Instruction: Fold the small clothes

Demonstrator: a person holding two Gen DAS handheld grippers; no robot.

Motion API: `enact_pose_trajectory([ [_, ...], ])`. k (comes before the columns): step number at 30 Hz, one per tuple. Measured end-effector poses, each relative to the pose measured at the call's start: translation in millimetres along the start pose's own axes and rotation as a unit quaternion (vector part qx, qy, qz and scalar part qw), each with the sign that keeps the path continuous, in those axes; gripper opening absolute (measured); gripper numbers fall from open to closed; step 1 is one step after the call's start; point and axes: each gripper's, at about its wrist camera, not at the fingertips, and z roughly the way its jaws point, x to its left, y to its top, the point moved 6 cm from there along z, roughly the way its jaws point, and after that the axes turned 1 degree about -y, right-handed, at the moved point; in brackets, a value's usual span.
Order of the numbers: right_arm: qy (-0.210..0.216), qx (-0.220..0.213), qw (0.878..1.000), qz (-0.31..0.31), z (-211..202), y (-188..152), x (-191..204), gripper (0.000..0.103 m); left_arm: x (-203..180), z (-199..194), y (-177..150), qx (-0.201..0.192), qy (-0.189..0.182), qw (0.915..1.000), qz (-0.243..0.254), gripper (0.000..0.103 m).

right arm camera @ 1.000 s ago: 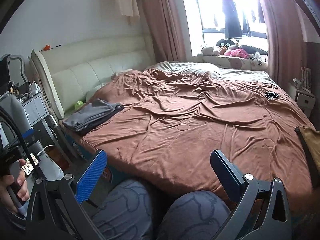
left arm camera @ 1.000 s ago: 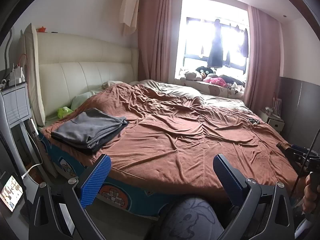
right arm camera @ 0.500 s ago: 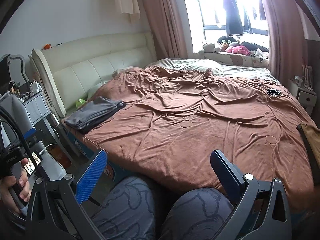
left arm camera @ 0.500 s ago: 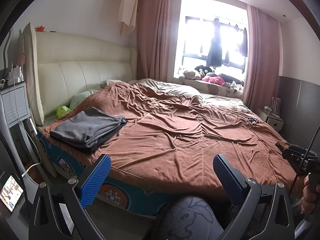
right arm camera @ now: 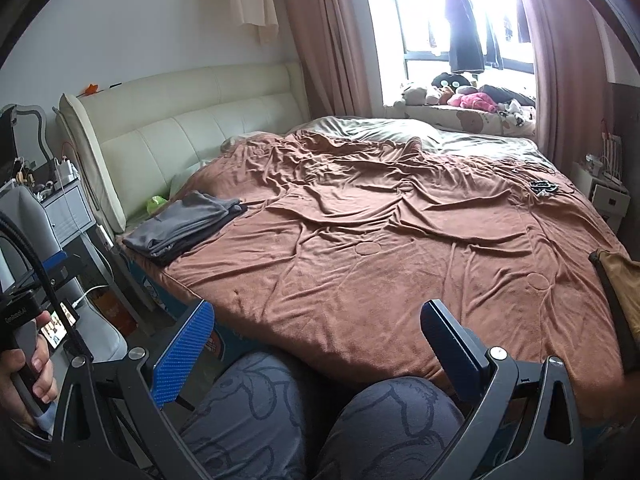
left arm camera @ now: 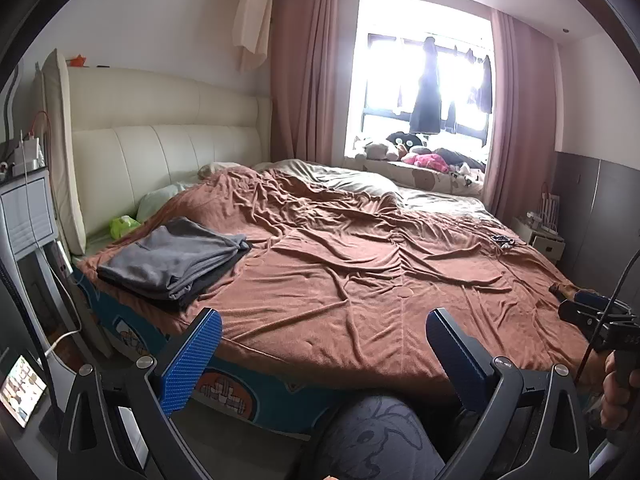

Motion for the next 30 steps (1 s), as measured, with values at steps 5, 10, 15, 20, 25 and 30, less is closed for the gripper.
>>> enact_pose_trajectory([
  [5,0.000,-0.001,1.000,-0.001,-0.9,0.1,-0.2,0.103,1.2,1.6,2.3,0.000,-0.001,1.0000,0.001,0.103],
  [10,-0.003,-0.002,1.000,-0.003,-2.2,0.6,-2.6,0.103,1.6,1.2,4.3,-0.001,-0.003,1.0000,0.001,0.103],
  [15,-0.003,-0.004,1.000,-0.003,-2.6,1.2,-3.4,0.103,2.3,0.9,6.6,-0.003,-0.005,1.0000,-0.002,0.103],
  [20,-0.004,-0.004,1.000,-0.003,-3.0,1.8,-3.5,0.103,3.4,0.5,8.2,-0.003,-0.005,1.0000,-0.004,0.103],
  [25,-0.005,-0.005,1.000,-0.005,-3.2,2.4,-3.1,0.103,4.6,2.2,8.3,0.000,0.009,0.9999,-0.009,0.103],
  [30,-0.005,-0.007,1.000,-0.004,-3.9,3.2,-0.3,0.103,3.2,0.1,7.3,0.001,0.009,0.9999,-0.008,0.103],
])
